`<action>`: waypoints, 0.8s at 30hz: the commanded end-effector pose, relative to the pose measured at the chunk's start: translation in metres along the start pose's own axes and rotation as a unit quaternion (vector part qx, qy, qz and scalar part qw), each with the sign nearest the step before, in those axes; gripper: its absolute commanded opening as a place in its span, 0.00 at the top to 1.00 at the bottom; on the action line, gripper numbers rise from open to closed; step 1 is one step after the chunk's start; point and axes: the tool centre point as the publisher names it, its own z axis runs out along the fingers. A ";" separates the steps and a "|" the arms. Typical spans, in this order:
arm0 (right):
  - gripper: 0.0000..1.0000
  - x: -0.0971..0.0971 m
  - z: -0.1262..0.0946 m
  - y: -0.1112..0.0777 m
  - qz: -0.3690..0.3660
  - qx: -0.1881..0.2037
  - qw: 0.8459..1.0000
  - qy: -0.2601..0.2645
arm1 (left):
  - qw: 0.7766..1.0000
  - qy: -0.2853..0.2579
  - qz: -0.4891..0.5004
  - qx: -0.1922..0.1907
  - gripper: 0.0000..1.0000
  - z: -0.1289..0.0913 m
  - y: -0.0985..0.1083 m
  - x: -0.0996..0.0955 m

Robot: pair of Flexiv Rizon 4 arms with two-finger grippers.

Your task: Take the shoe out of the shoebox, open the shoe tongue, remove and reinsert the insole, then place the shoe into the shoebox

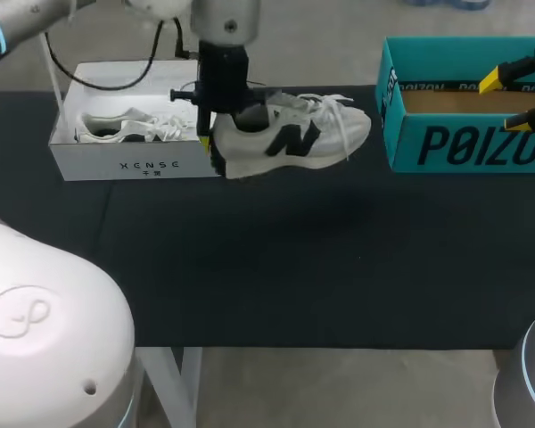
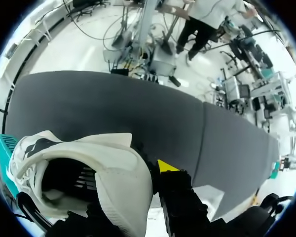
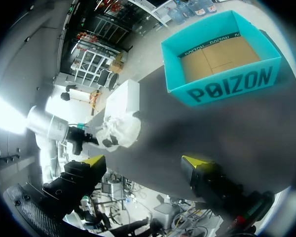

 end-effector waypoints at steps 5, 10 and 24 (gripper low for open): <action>0.00 0.000 0.000 -0.001 0.001 -0.001 1.000 -0.001 | 0.994 0.043 0.037 -0.091 1.00 -0.031 0.033 0.060; 0.00 0.000 0.000 -0.001 0.001 -0.001 1.000 -0.001 | 0.998 0.010 0.032 -0.061 1.00 -0.039 0.069 0.092; 0.00 0.000 0.000 -0.001 0.001 -0.001 1.000 -0.001 | 0.998 -0.047 0.028 0.015 1.00 -0.038 0.135 0.150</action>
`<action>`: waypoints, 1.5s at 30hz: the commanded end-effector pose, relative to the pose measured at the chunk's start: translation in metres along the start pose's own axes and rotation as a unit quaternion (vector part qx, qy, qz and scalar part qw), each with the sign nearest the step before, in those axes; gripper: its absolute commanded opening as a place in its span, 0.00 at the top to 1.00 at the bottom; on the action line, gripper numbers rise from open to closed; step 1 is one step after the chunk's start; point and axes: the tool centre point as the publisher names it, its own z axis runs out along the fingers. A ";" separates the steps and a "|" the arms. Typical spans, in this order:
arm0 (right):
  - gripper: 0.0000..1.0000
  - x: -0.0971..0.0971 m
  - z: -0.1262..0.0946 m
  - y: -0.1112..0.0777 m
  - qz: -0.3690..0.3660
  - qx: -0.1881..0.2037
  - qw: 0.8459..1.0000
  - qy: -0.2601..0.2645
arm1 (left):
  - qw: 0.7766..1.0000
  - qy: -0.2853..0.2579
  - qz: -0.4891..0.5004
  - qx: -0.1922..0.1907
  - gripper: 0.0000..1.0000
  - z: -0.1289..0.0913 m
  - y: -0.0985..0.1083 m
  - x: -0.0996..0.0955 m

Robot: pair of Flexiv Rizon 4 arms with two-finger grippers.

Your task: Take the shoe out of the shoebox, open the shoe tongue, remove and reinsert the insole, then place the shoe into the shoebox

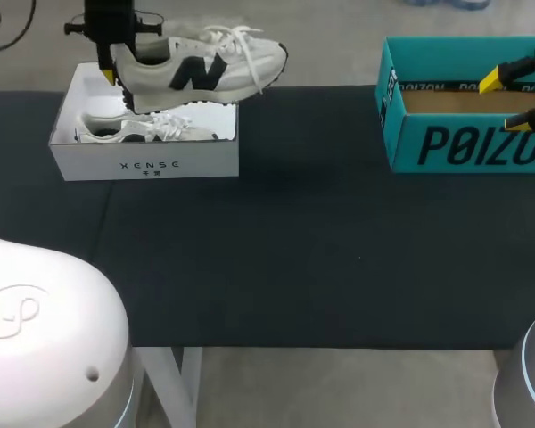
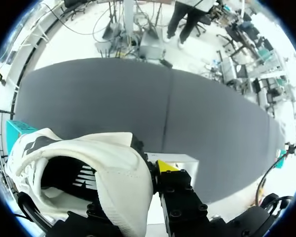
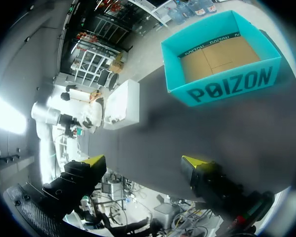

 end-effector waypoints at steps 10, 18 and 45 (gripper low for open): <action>0.00 0.000 0.000 -0.001 0.001 -0.001 1.000 -0.001 | 0.999 0.007 -0.003 0.047 1.00 0.006 0.035 0.014; 0.00 0.000 0.000 -0.001 0.001 -0.001 1.000 -0.001 | 0.999 0.007 -0.003 0.047 1.00 0.006 0.035 0.014; 0.00 0.000 0.000 -0.001 0.001 -0.001 1.000 -0.001 | 0.995 0.061 0.044 -0.060 1.00 0.029 0.170 0.090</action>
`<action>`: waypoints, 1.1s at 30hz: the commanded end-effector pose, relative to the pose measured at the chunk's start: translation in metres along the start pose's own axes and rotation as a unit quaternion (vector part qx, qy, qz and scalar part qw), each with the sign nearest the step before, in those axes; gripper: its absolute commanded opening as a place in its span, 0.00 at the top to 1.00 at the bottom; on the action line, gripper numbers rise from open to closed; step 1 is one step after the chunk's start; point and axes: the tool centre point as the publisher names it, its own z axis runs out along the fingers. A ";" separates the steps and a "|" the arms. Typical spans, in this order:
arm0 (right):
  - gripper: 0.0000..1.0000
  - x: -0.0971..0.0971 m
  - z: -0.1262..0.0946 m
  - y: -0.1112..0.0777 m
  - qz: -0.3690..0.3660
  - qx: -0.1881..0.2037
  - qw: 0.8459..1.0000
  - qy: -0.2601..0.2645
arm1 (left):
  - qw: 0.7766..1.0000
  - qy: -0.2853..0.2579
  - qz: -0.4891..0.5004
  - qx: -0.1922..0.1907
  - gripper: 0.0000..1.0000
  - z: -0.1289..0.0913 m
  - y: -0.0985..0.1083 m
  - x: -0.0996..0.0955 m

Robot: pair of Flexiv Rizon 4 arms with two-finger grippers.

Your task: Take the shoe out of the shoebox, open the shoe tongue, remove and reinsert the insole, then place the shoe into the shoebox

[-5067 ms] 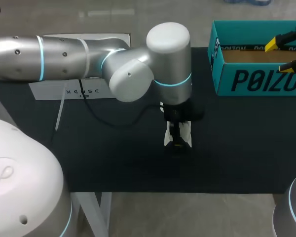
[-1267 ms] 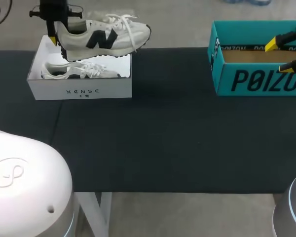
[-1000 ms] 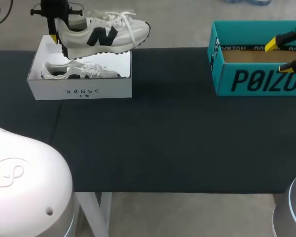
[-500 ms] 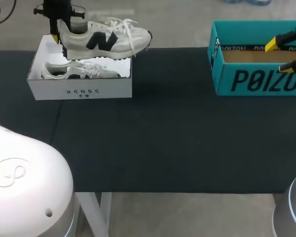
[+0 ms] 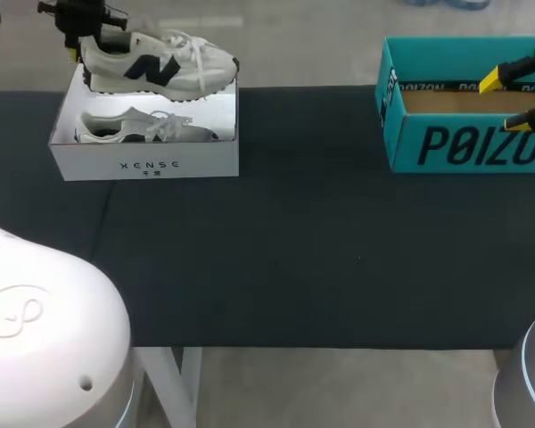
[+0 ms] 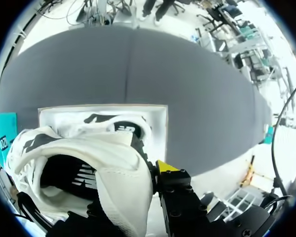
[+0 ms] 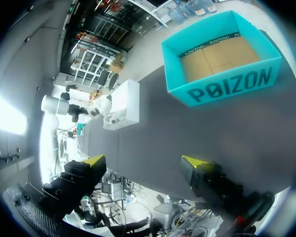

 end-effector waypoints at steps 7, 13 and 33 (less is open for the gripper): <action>0.00 0.000 0.000 -0.001 0.001 -0.001 1.000 -0.001 | 0.999 -0.008 0.001 0.040 1.00 0.034 0.068 0.027; 0.00 0.000 0.000 -0.001 0.001 -0.001 1.000 -0.001 | 0.999 -0.004 -0.003 0.039 1.00 0.049 0.094 0.036; 0.00 0.000 0.000 -0.001 0.001 -0.001 1.000 -0.001 | 0.998 0.010 0.035 0.047 1.00 0.124 0.110 0.028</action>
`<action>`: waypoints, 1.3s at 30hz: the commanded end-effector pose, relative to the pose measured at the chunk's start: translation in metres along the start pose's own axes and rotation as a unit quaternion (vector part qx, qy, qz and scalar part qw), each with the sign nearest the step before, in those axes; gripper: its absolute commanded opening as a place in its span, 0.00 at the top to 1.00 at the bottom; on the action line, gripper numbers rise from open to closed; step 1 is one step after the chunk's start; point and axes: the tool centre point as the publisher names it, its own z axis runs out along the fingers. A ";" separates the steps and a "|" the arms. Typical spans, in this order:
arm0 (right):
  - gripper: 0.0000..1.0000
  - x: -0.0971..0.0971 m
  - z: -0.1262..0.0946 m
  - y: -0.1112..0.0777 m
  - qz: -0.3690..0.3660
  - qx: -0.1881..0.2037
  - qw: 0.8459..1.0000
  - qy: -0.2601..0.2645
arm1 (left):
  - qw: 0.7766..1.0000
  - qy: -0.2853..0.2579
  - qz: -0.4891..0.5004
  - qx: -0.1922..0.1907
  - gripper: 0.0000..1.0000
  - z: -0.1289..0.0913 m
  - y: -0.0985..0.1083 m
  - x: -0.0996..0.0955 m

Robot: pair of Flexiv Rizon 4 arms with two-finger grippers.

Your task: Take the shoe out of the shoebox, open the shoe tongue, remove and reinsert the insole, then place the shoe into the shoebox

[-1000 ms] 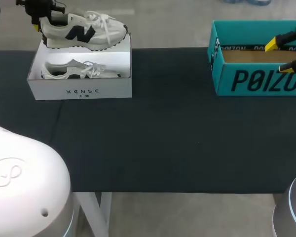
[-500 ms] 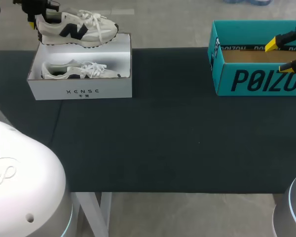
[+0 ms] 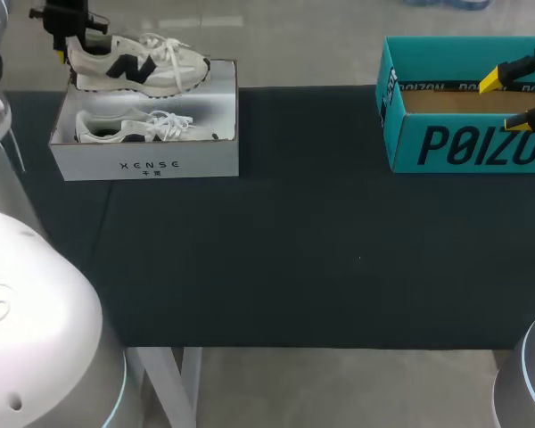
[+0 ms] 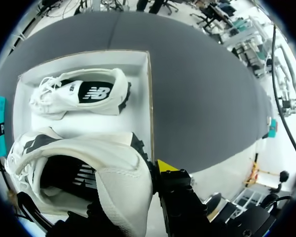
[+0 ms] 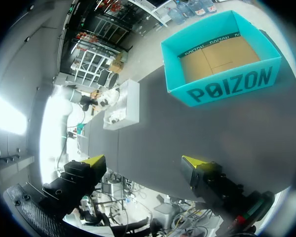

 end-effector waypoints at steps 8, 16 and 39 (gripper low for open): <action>0.00 0.000 0.000 -0.001 0.001 -0.001 1.000 -0.001 | 1.000 0.002 0.011 0.016 1.00 0.051 0.014 -0.020; 0.00 0.000 0.000 -0.001 0.001 -0.001 1.000 -0.001 | 1.000 -0.001 0.013 0.022 1.00 0.072 0.012 -0.035; 0.00 0.000 0.000 -0.001 0.001 -0.001 1.000 -0.001 | 0.979 -0.029 -0.164 0.115 0.00 0.004 -0.017 -0.031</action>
